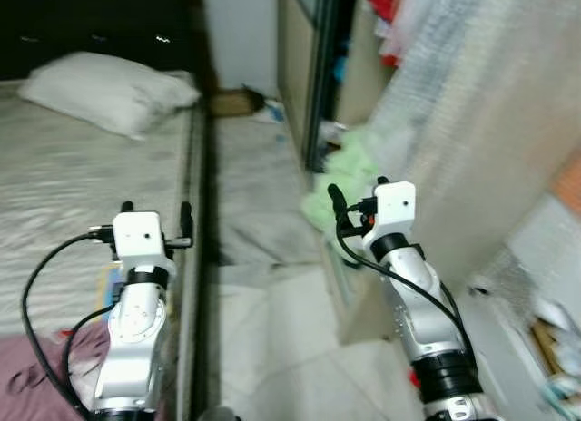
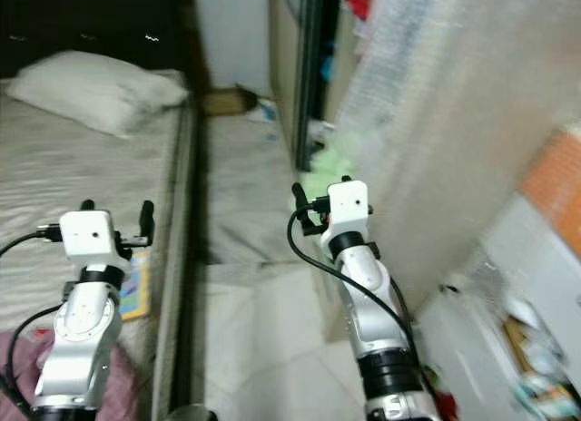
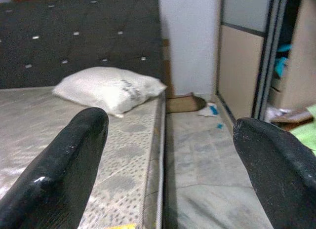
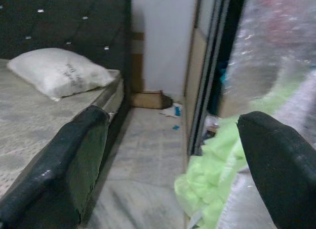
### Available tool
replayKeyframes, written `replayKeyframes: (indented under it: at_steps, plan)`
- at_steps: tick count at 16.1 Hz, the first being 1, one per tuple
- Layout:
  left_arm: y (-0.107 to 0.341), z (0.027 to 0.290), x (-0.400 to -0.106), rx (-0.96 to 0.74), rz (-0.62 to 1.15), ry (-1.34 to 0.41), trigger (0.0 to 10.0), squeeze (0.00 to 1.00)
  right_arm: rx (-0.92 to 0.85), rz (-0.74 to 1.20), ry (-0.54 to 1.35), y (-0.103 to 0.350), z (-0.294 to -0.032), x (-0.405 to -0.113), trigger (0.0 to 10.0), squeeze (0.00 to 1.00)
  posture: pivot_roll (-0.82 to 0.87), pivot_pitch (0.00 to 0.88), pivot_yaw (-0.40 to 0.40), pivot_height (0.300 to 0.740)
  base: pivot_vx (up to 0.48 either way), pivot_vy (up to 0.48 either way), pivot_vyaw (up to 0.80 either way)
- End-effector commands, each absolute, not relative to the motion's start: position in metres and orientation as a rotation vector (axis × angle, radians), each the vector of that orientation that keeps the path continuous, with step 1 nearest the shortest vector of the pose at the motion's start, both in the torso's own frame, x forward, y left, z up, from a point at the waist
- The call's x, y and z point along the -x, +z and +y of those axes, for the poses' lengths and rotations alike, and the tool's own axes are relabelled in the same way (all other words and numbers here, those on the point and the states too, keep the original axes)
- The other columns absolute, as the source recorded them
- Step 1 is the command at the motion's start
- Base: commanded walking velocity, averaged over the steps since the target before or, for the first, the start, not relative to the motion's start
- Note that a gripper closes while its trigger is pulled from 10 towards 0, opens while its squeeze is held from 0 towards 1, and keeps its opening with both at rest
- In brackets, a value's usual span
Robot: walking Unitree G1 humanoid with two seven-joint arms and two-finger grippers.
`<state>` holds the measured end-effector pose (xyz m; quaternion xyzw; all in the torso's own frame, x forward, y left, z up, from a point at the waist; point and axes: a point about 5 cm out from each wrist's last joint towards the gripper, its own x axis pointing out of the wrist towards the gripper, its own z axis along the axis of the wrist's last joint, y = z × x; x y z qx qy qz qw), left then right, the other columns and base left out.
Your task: Clean up the room
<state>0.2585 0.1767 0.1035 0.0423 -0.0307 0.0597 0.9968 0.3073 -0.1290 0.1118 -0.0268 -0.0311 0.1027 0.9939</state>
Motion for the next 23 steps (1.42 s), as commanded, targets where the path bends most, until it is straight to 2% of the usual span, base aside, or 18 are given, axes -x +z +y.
replayKeyframes:
  at_steps: [1,23]
  plan:
    - [0.103,0.173,-0.258,-0.096,-0.059,0.107,10.0,0.0,0.06,-0.069,0.194,0.114,-0.135,-0.308,10.0,0.0,-0.05,0.0,-0.038,0.74,0.0,0.0,0.8]
    - [0.106,0.17,-0.271,-0.094,-0.081,0.096,10.0,0.0,0.069,-0.083,0.216,0.118,-0.132,-0.318,10.0,0.0,-0.06,0.0,-0.036,0.74,0.0,0.0,0.77]
